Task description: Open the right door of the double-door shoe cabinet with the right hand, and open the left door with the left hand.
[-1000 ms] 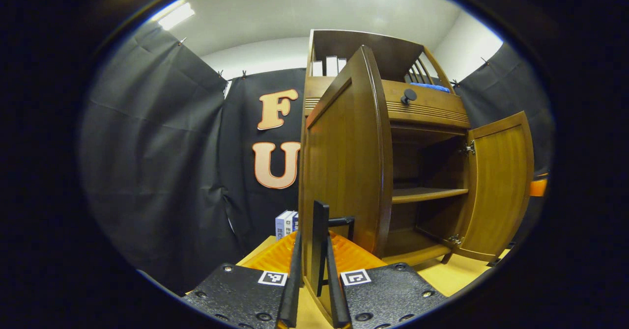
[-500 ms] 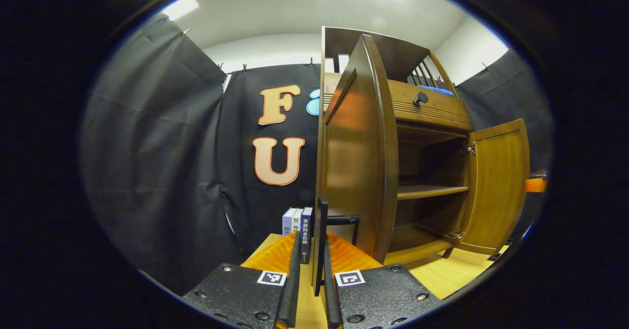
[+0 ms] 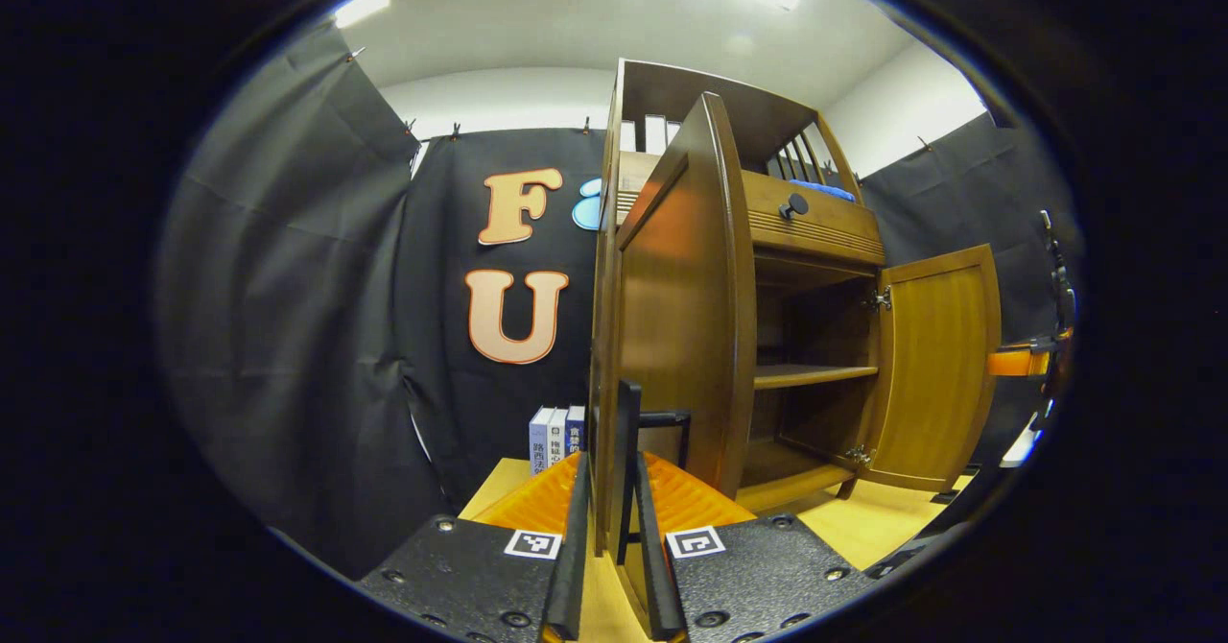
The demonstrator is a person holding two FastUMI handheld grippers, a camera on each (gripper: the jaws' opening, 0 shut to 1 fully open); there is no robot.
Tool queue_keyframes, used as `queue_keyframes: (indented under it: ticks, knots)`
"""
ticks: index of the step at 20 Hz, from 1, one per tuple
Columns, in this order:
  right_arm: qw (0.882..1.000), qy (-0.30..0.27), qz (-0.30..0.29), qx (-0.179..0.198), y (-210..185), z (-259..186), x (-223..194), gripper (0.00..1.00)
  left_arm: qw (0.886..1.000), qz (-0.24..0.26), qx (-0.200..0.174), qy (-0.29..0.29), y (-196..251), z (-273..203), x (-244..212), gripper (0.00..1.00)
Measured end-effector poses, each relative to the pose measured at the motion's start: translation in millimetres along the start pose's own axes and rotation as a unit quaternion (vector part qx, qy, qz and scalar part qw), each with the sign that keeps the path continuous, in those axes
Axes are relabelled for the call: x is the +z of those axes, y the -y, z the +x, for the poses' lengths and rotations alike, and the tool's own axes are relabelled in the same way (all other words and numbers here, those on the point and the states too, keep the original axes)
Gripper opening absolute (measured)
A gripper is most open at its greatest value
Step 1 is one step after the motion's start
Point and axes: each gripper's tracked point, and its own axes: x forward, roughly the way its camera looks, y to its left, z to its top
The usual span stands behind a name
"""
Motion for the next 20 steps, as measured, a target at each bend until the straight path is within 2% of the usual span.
queue_keyframes:
  ticks: [4,5,6,7,8,11,15,16,17,18,19,20]
  knots:
    - [1.000,0.001,0.003,0.013,-11,5,-2,0.97,1.000,0.024,-0.008,0.001,7,-11,6,0.23]
    - [1.000,0.002,0.004,0.016,-13,5,-1,0.96,1.000,0.026,-0.013,0.005,10,-13,8,0.16]
    - [1.000,0.005,0.006,0.018,-16,6,-1,0.97,0.999,0.025,-0.020,0.006,15,-14,9,0.21]
    - [1.000,0.006,0.009,0.021,-18,7,-2,0.97,0.999,0.022,-0.026,0.004,21,-15,8,0.16]
    - [1.000,0.005,0.011,0.023,-20,7,-3,0.97,0.999,0.017,-0.035,0.003,29,-16,9,0.26]
    - [1.000,0.005,0.012,0.024,-21,3,-4,0.96,0.997,-0.009,-0.074,0.013,57,-14,15,0.26]
    - [1.000,0.008,0.011,0.011,-12,-7,-3,0.96,0.994,-0.053,-0.091,0.020,85,-10,21,0.26]
    - [1.000,0.009,0.011,0.006,-9,-10,-3,0.97,0.993,-0.061,-0.094,0.024,91,-8,24,0.21]
    - [1.000,0.009,0.012,0.001,-7,-13,-3,0.97,0.993,-0.067,-0.096,0.023,95,-5,25,0.21]
    - [1.000,0.008,0.013,-0.003,-5,-16,-4,0.97,0.993,-0.067,-0.095,0.022,99,-3,24,0.26]
    - [1.000,0.009,0.013,-0.008,-3,-18,-4,0.97,0.994,-0.065,-0.091,0.019,100,-2,23,0.21]
    - [1.000,0.009,0.011,-0.012,1,-21,-4,0.97,0.994,-0.062,-0.085,0.013,98,-1,21,0.21]
